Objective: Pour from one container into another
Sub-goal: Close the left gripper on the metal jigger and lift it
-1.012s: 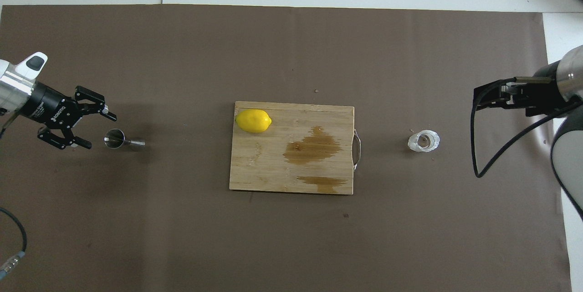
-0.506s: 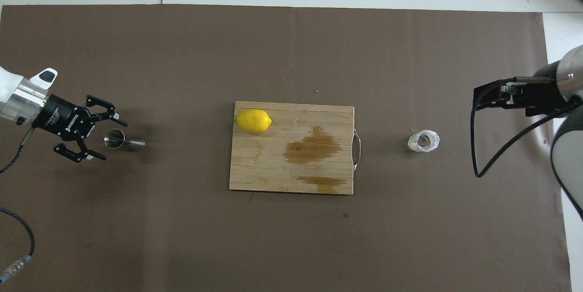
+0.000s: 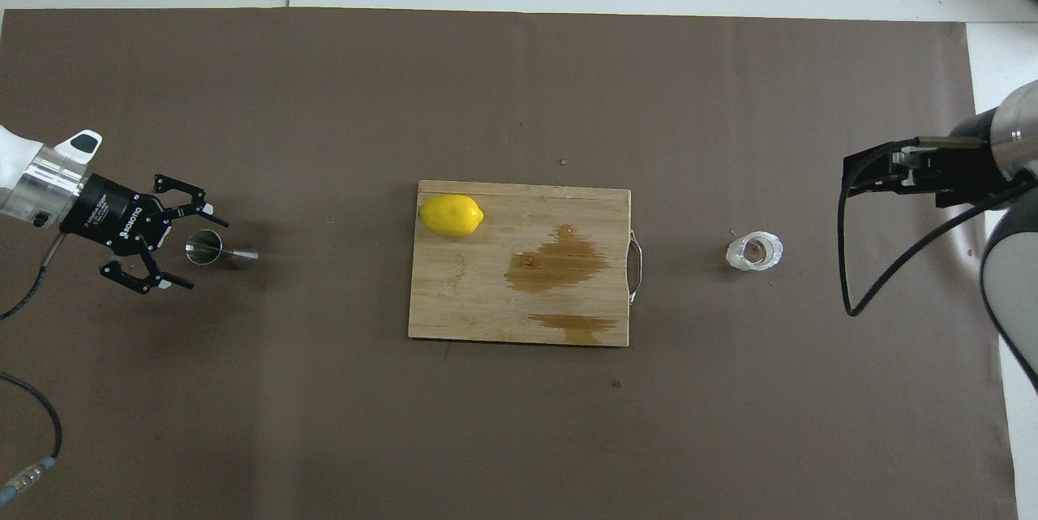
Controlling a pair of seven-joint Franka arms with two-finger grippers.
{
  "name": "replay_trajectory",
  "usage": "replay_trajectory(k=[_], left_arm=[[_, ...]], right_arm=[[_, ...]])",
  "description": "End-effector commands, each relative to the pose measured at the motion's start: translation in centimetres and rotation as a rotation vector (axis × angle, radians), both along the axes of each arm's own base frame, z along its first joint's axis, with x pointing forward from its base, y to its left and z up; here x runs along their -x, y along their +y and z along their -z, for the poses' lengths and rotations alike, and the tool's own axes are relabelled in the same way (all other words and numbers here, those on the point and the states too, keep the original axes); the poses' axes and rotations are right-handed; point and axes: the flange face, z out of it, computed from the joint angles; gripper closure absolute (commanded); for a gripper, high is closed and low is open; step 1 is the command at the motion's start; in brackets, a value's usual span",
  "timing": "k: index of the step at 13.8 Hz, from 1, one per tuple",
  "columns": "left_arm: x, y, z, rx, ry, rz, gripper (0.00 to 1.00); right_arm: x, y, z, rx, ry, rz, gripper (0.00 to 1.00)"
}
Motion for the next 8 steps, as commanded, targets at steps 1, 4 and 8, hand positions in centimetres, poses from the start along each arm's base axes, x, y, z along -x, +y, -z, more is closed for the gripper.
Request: replay_trajectory(k=[1,4,8], left_arm=[[0.68,0.19,-0.27,0.006,0.002,-0.042,0.0],[0.66,-0.09,-0.22,0.018,0.001,-0.045,0.0],[0.66,-0.11,-0.41,0.018,-0.001,-0.046,0.0]], right_arm=[[0.35,-0.09,-0.09,-0.003,0.003,0.013,0.0],[0.36,-0.09,-0.02,-0.003,0.005,0.013,0.0],[0.35,-0.09,-0.09,-0.003,0.003,0.013,0.0]])
